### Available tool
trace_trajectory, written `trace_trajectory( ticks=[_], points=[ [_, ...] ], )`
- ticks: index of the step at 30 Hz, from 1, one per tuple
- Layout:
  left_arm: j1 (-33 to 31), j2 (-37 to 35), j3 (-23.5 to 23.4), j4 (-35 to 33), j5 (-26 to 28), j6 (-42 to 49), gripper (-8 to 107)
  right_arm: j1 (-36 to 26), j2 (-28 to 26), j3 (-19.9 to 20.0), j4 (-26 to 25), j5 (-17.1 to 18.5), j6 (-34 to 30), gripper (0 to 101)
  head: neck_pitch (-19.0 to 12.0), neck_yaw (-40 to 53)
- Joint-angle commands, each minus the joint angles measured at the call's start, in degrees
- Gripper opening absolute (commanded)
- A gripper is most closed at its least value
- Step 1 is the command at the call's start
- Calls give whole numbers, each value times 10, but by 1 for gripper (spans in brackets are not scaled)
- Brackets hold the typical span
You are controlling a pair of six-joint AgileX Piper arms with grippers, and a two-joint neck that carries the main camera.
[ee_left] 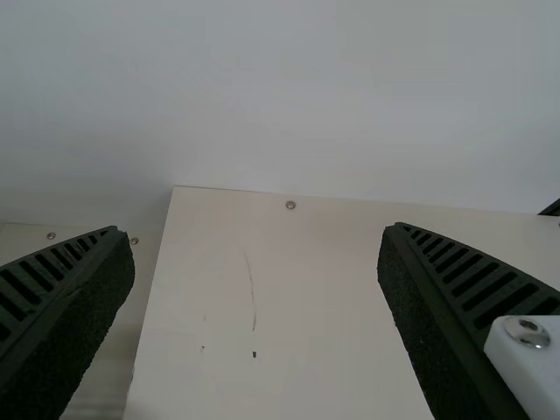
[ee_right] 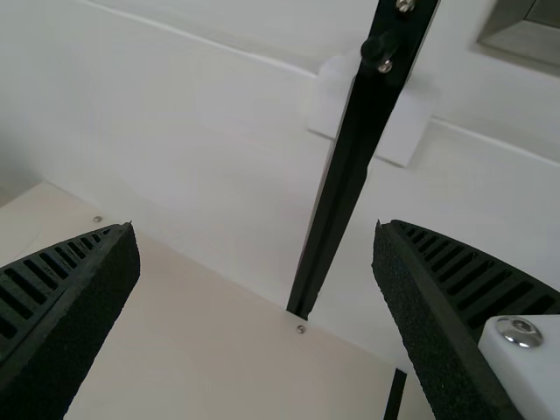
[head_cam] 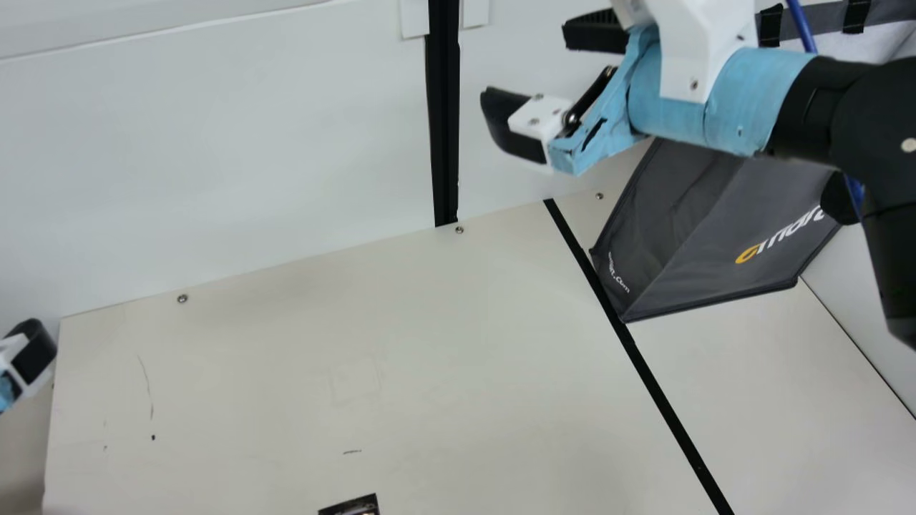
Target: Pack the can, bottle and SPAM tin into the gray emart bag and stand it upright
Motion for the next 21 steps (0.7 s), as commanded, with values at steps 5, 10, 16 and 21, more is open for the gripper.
trace_trajectory(
  ticks=[5, 10, 16, 21],
  points=[
    [0, 0, 0, 0, 0, 0, 90, 27, -32, 83, -18, -19, 7, 95, -13, -1],
    [0, 0, 0, 0, 0, 0, 90, 47, -55, 138, -35, -34, 16, 95, -13, -1],
    [0, 0, 0, 0, 0, 0, 90, 67, -77, 193, -51, -47, 28, 95, -13, -1],
    [0, 0, 0, 0, 0, 0, 90, 80, -91, 231, -60, -53, 41, 95, -13, -1]
  ],
)
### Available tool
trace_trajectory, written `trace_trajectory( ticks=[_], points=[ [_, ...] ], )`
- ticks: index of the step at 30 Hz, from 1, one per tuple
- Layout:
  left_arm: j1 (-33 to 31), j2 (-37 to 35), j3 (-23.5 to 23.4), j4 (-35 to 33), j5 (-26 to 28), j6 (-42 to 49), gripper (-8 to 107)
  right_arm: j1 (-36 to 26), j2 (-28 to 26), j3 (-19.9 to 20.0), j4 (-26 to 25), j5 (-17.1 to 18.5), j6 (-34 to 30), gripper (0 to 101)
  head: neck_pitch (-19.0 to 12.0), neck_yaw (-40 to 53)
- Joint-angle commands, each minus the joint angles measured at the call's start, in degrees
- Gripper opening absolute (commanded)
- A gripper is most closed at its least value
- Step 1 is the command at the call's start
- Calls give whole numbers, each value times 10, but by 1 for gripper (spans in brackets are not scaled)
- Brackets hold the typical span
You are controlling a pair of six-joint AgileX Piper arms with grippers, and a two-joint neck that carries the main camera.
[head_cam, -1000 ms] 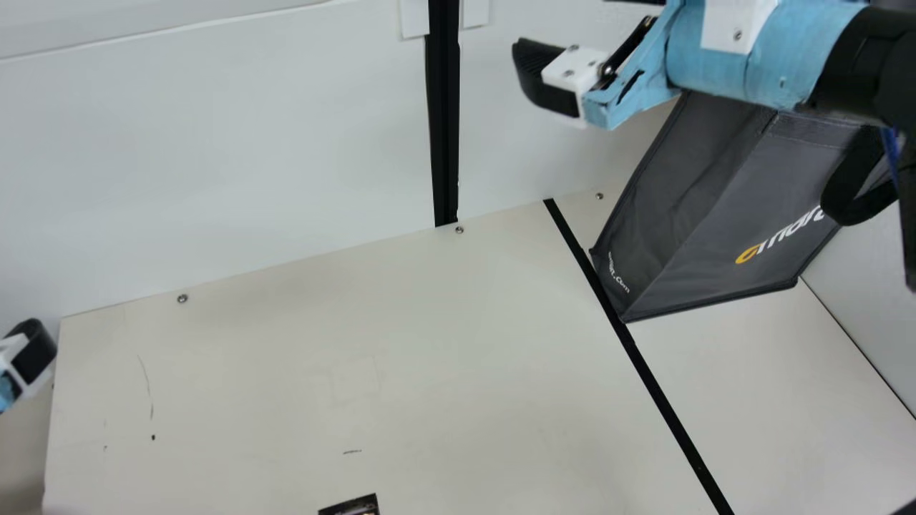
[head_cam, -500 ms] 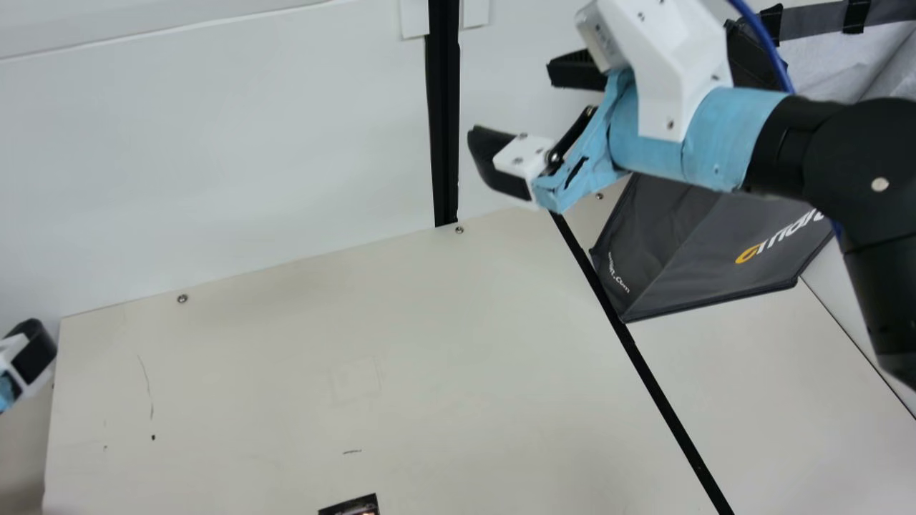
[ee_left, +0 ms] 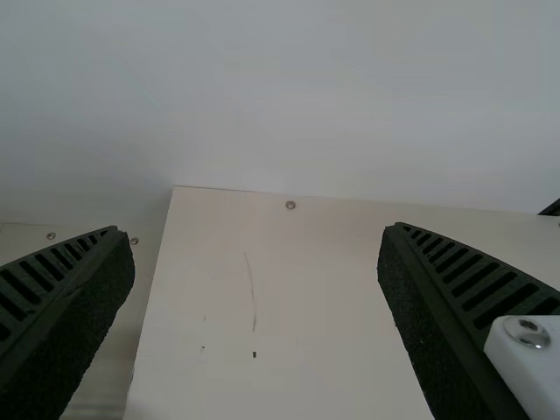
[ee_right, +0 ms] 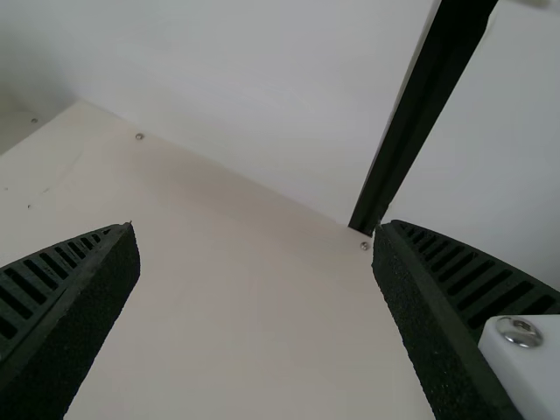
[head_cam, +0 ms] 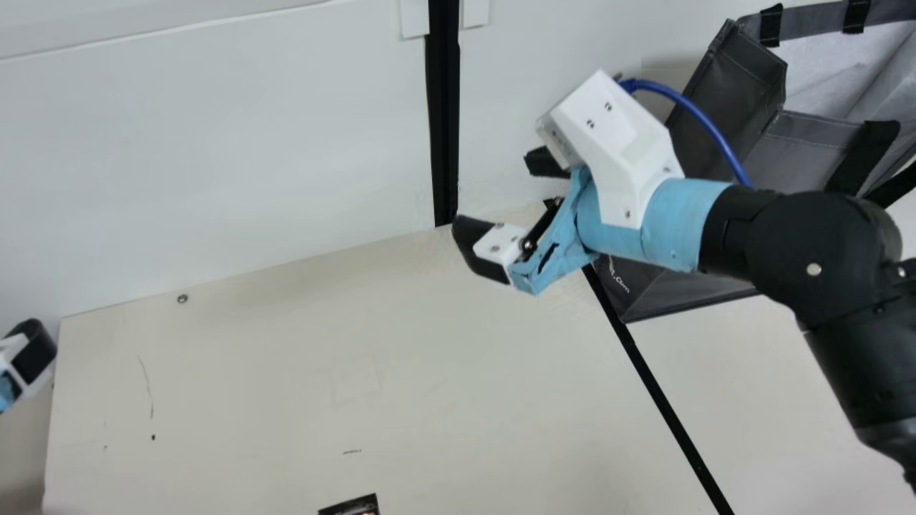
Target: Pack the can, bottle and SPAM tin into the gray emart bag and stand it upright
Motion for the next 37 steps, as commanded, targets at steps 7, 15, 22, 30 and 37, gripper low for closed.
trace_trajectory(
  ticks=[7, 15, 22, 30, 37],
  points=[
    [0, 0, 0, 0, 0, 0, 90, 10, -16, 52, -12, -2, 18, 95, -13, -1],
    [0, 0, 0, 0, 0, 0, 90, 10, -18, 63, -16, 3, 26, 95, -13, -1],
    [0, 0, 0, 0, 0, 0, 90, 10, -18, 63, -16, 3, 26, 95, -13, -1],
    [0, 0, 0, 0, 0, 0, 90, 10, -18, 63, -16, 3, 26, 95, -13, -1],
    [0, 0, 0, 0, 0, 0, 90, 10, -18, 63, -16, 3, 26, 95, -13, -1]
  ],
)
